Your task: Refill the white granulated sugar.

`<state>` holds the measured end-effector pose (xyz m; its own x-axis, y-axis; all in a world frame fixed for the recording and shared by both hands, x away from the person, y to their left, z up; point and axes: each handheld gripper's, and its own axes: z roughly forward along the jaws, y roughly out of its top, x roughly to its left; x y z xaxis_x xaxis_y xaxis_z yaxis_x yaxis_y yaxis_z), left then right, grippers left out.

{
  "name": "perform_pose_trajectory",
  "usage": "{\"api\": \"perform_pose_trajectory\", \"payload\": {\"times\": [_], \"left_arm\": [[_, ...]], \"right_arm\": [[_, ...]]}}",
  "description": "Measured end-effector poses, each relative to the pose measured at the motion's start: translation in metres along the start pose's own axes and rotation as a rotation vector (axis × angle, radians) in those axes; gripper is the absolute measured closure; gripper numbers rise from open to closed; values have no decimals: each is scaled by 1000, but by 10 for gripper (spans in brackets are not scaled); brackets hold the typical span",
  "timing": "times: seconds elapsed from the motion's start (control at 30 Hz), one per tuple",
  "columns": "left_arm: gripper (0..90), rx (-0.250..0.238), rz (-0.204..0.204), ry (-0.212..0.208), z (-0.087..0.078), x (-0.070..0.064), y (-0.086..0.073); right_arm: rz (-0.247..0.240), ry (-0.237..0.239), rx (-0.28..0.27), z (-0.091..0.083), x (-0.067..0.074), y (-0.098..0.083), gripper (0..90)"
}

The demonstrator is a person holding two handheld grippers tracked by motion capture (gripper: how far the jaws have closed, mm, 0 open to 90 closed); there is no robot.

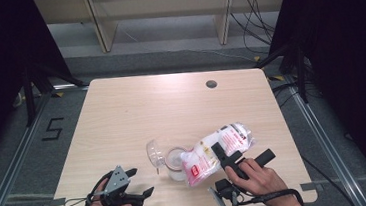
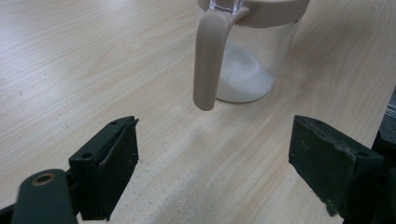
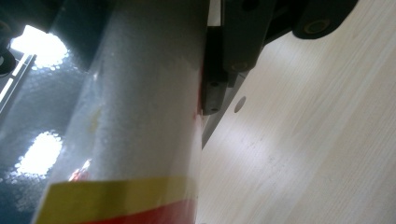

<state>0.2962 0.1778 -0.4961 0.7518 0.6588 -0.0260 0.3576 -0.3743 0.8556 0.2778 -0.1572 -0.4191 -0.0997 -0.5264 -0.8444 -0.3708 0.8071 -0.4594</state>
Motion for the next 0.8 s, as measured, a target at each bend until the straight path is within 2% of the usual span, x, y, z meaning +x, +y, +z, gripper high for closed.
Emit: {"api": "perform_pose_trajectory", "payload": {"times": [0.27,0.3,0.37,0.47,0.53,0.63,0.73,0.77,0.8], "left_arm": [[155,3,-1,-4,-1,-1,0],[155,2,15,-7,-1,0,0],[155,2,18,-7,0,1,0],[155,-6,-17,-9,1,-1,-1],[155,-8,-17,-11,1,-1,-1],[156,2,0,0,0,0,0],[156,2,-3,-6,-1,-1,0],[156,2,23,-7,-1,1,1],[156,-1,-9,-10,-1,-1,0]], "right_arm": [[-12,-6,0,-3,-2,1,679],[-13,-6,-2,-3,-2,0,680],[-16,-7,0,-4,-2,0,680],[-16,-6,2,-4,-2,-1,680],[-16,-5,4,-4,-2,-1,681],[-18,-2,5,-3,-1,-1,682],[-20,-1,6,-3,-1,-1,682],[-17,1,7,-3,-1,0,683],[-20,0,6,-3,0,0,683]]}}
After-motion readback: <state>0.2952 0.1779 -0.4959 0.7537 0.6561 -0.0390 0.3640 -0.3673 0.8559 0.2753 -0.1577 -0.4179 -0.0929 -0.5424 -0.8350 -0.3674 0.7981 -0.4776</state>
